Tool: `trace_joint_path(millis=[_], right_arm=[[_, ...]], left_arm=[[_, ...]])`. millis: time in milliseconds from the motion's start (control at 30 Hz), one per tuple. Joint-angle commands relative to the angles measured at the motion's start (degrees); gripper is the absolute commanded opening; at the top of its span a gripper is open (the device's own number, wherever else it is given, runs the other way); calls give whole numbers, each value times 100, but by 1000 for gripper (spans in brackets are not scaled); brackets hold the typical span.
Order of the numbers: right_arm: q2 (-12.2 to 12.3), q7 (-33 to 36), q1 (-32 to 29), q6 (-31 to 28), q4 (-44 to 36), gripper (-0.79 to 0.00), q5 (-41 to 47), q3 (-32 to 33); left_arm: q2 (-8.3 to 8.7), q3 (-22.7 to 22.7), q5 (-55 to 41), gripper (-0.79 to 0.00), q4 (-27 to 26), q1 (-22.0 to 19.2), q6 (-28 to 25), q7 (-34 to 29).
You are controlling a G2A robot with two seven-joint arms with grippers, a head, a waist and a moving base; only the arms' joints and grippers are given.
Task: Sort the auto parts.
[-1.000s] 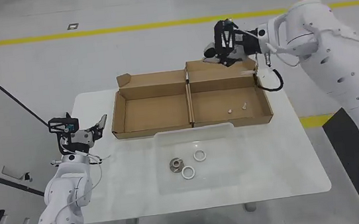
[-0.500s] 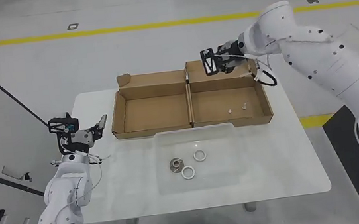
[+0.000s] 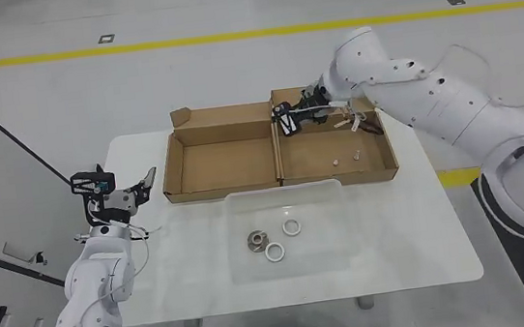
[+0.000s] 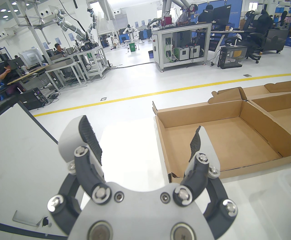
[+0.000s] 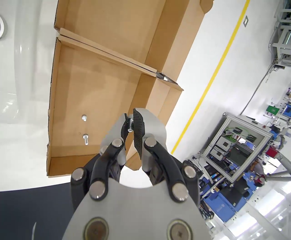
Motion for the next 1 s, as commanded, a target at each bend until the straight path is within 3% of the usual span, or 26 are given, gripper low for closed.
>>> trace_joint_path(millis=[0, 467, 967], right_arm=[[-106, 63, -62, 0, 74, -785, -77, 0], [-876, 316, -591, 0, 1035, -785, -1075, 0], [-1557, -890, -769, 0, 2928, -785, -2026, 0]], left_arm=[[0, 0, 0, 0, 0, 0, 0, 0], [0, 0, 0, 0, 0, 0, 0, 0], [0, 0, 0, 0, 0, 0, 0, 0]])
